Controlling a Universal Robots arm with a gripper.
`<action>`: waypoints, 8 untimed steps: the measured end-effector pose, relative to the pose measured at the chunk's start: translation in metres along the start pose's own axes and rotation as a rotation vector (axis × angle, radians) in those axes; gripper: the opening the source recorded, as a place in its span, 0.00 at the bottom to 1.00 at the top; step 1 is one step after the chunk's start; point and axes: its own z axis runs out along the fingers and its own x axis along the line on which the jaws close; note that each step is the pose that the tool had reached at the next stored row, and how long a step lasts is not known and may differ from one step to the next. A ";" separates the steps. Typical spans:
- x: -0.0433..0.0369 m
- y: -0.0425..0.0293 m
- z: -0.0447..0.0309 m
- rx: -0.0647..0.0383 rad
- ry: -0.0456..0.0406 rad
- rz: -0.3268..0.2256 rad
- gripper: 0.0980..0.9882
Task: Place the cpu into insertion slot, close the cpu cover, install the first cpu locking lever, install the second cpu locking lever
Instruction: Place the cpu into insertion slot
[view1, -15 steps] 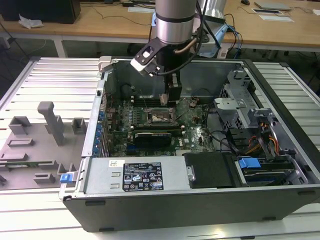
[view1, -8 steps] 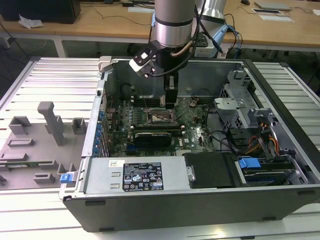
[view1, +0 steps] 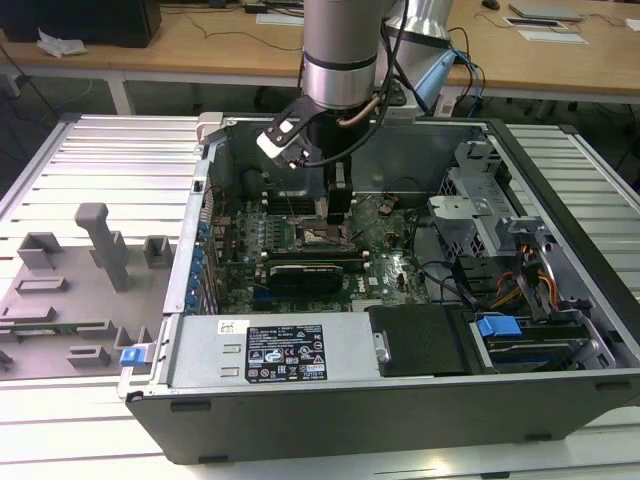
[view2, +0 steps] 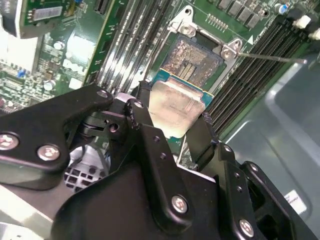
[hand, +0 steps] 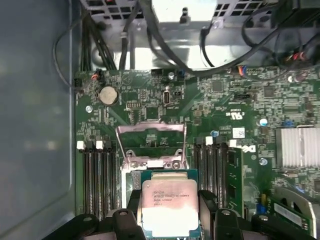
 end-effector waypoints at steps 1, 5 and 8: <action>0.0004 -0.0016 0.0023 0.000 0.0002 -0.004 0.50; 0.0004 -0.0046 0.0110 0.000 0.0018 -0.028 0.50; 0.0001 -0.0066 0.0209 0.000 0.0027 -0.045 0.50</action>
